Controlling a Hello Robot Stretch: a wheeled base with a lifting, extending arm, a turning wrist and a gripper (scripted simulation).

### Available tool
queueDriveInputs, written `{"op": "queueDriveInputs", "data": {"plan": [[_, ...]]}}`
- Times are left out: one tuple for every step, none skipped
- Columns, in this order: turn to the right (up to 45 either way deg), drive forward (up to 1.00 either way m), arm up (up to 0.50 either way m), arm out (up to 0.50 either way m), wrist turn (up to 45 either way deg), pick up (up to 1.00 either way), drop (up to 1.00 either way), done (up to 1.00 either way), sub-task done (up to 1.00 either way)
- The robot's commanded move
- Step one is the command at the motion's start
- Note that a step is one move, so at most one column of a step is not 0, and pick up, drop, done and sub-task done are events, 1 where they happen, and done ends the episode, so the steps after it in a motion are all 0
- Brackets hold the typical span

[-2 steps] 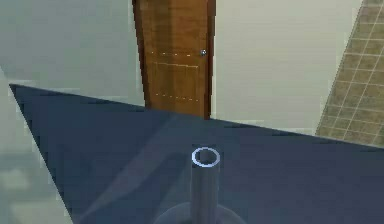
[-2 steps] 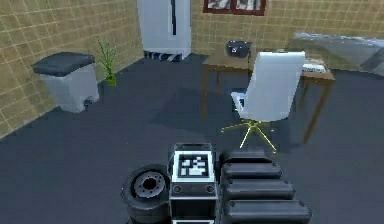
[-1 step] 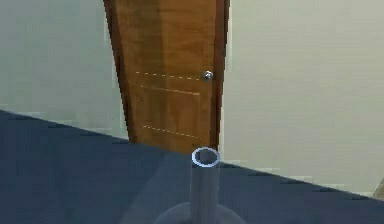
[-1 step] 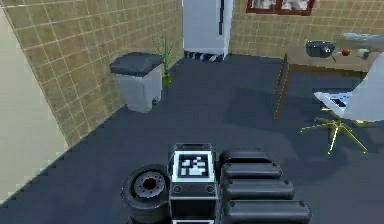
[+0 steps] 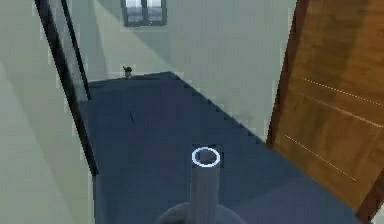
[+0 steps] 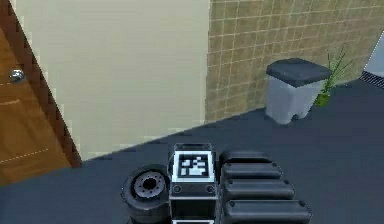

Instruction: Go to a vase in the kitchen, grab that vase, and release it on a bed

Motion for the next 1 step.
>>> {"op": "queueDriveInputs", "data": {"plan": [[-12.0,0.00,0.00,0.00,0.0,0.00,0.00,0.00,0.00]]}}
